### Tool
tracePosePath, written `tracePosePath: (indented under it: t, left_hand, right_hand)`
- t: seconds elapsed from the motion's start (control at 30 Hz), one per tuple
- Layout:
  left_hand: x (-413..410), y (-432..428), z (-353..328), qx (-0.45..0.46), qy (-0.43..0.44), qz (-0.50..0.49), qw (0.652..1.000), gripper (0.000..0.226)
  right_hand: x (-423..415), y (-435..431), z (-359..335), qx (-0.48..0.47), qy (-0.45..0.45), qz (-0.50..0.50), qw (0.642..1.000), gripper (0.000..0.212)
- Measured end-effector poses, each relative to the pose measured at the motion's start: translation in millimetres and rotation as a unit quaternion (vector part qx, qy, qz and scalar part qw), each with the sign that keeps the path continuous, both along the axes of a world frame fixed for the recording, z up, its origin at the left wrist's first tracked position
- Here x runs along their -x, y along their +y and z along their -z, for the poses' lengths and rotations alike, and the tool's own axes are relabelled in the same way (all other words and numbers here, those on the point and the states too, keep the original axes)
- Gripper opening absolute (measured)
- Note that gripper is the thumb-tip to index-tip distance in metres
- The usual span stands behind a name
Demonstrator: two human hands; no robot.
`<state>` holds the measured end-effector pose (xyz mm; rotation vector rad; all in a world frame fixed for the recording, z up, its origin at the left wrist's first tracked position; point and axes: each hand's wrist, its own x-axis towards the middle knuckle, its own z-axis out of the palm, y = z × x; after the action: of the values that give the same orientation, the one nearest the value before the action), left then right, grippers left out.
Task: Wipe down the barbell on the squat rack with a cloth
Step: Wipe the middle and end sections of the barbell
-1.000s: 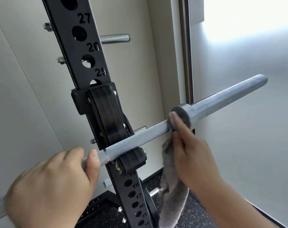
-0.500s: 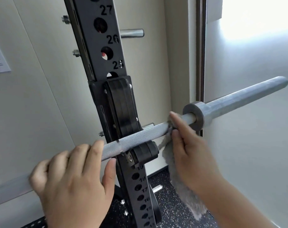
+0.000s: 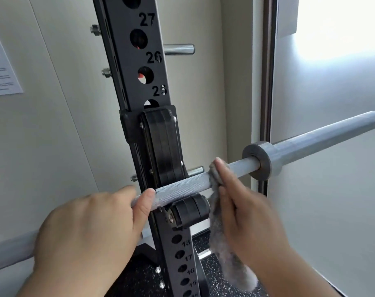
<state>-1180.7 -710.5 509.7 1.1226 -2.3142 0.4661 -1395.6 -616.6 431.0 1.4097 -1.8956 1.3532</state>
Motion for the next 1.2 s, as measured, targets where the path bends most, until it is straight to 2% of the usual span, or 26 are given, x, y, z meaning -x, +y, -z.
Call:
tracePosePath:
  t: [0.07,0.13,0.2,0.27,0.33,0.4,0.47,0.57,0.63,0.67,0.8,0.93,1.07,1.13,1.2]
  left_hand:
    - [6,-3,-7,-0.021,-0.043,-0.029,0.998,0.079]
    - [7,-10,-11,-0.010,-0.041,-0.037,0.998,0.083]
    - [9,-11,-16,-0.037,-0.062,-0.037,0.997,0.083]
    - [10,-10,-16,-0.048,-0.079,-0.042,0.995,0.083]
    - [12,-4,-16,-0.032,-0.093,-0.052,0.994,0.084]
    - [14,-2,-14,-0.008,-0.109,-0.060,0.992,0.085]
    - [16,0,-14,0.015,-0.104,-0.069,0.992,0.086]
    - [14,-4,-7,0.048,-0.050,-0.059,0.996,0.082]
    - [12,-11,-3,0.036,-0.001,-0.049,0.998,0.076]
    - [10,-14,0,0.042,0.019,-0.042,0.998,0.074]
    - [9,-14,8,0.076,0.039,-0.022,0.996,0.074]
    - [7,-13,11,0.086,0.047,-0.025,0.995,0.070]
    - [-14,-13,16,0.085,0.021,0.020,0.996,0.055]
    - [-34,-21,13,0.060,0.066,-0.010,0.996,0.064]
    - [-45,-32,4,0.040,0.107,-0.045,0.992,0.073]
  right_hand:
    - [19,1,-5,0.046,-0.086,0.046,0.994,0.047]
    - [22,1,-6,0.056,-0.163,0.038,0.984,0.047]
    - [6,-2,-6,0.034,-0.132,-0.007,0.991,0.046]
    - [-8,-2,-5,0.007,-0.056,-0.030,0.998,0.045]
    - [1,1,-9,0.002,-0.017,0.027,0.999,0.044]
    - [20,4,-16,0.006,-0.056,0.111,0.992,0.039]
    - [21,5,-17,0.014,-0.075,0.142,0.987,0.040]
    - [-11,-1,-15,0.000,-0.040,0.049,0.998,0.042]
    - [-18,2,-12,-0.034,-0.003,0.012,0.999,0.047]
    - [-11,4,-14,-0.035,-0.004,0.018,0.999,0.046]
    - [22,11,-27,-0.014,-0.111,0.060,0.992,0.035]
    - [0,11,-43,-0.083,-0.044,0.018,0.995,0.028]
    - [20,19,-61,-0.133,-0.018,0.076,0.988,0.029]
    - [27,21,-59,-0.115,-0.003,0.116,0.987,0.028]
    - [18,17,-55,-0.102,0.038,0.115,0.987,0.027]
